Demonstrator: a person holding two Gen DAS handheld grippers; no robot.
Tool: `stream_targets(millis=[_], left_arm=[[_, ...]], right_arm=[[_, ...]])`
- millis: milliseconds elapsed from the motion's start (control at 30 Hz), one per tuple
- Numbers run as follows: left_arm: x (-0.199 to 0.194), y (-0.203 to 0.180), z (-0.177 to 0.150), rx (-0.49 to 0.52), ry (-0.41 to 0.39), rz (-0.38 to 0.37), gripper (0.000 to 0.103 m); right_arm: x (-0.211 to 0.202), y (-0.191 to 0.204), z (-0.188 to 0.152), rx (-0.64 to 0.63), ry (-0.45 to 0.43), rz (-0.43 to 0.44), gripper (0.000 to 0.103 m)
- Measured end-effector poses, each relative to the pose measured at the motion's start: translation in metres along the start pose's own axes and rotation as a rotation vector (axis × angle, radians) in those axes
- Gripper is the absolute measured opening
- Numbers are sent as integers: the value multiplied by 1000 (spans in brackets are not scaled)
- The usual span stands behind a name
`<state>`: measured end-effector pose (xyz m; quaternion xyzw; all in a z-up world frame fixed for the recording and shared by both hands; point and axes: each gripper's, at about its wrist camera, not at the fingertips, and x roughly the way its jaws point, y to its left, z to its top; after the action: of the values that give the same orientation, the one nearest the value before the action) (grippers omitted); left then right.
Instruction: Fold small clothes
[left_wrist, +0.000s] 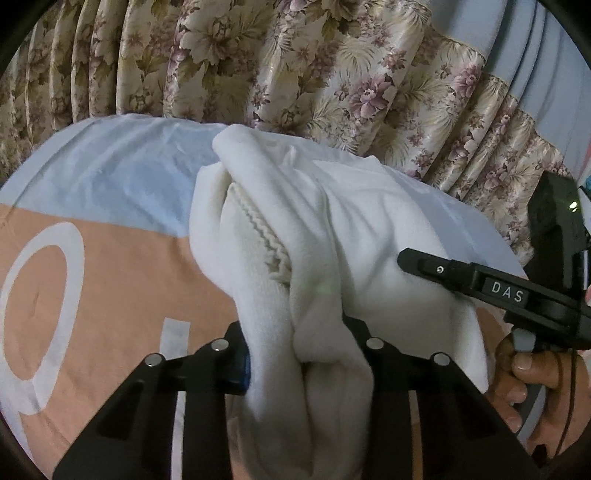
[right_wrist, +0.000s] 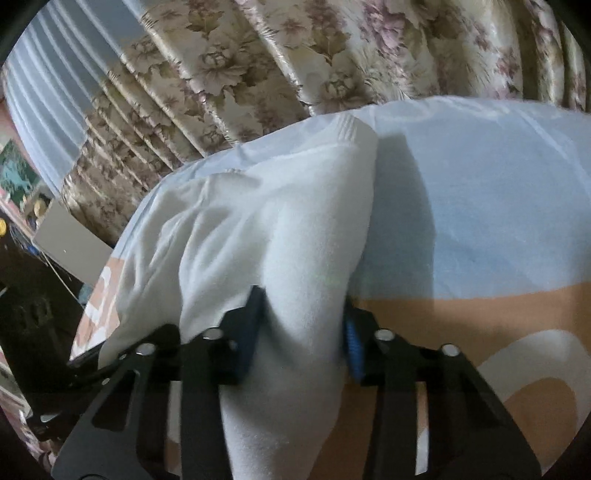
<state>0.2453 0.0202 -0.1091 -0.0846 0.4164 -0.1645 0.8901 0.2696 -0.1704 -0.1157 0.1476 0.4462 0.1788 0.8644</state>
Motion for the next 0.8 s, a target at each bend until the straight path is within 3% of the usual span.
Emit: stream_targets(millis=[400,800], left_arm=[[-14,-59,19,105,-47,46,33],[11,-182,10,167,-22,-34,33]], right_arm=[[-49,31,17,-216,-132,-147,29],[-137,-54,12,-206,-182,-260,29]])
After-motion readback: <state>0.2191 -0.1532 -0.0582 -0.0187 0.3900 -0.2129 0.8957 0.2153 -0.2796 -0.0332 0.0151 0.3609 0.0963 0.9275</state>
